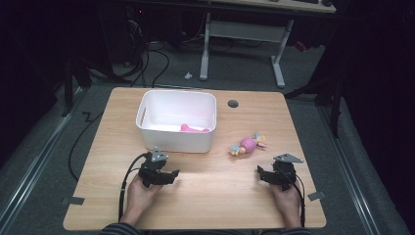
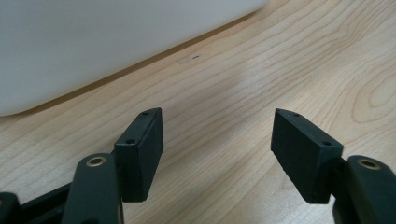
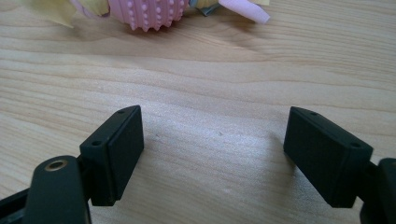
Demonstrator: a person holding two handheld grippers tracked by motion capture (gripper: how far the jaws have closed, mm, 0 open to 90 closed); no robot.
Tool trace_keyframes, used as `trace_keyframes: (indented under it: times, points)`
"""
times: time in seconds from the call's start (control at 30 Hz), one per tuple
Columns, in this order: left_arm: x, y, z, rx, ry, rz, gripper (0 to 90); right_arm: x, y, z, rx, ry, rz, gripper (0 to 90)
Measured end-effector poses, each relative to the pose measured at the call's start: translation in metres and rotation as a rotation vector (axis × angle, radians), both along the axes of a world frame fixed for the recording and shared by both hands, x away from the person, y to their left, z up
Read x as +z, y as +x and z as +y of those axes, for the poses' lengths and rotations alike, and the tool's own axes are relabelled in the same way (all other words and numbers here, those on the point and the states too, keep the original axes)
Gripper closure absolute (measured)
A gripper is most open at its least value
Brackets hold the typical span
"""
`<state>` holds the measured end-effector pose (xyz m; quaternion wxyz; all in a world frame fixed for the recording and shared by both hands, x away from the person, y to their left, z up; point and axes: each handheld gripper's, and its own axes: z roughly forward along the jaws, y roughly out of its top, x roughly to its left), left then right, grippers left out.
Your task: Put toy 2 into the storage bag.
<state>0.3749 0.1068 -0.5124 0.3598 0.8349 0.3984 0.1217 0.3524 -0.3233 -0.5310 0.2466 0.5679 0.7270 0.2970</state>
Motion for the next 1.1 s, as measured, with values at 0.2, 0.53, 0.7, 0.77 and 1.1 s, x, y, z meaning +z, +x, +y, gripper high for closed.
trace_keyframes:
  times: [0.2, 0.53, 0.7, 0.77, 1.1]
  points:
    - [-0.008, 0.003, -0.003, 0.015, 0.003, -0.020, 35.2, 0.000, 0.000, 0.000, 0.000, 0.000, 0.000, 20.3]
    - [-0.018, 0.008, -0.008, 0.039, 0.008, -0.052, 35.0, 0.000, 0.000, 0.000, -0.002, 0.002, 0.000, 20.3]
    - [-0.020, 0.008, -0.008, 0.034, 0.022, -0.080, 34.3, 0.000, 0.001, 0.000, -0.001, 0.003, 0.000, 20.4]
    - [-0.023, 0.008, -0.007, 0.042, 0.009, -0.097, 32.0, 0.000, 0.001, 0.000, 0.003, 0.006, 0.000, 20.5]
    - [-0.023, 0.007, -0.007, 0.064, 0.013, -0.094, 29.1, 0.003, 0.000, -0.003, 0.043, -0.006, 0.033, 22.4]
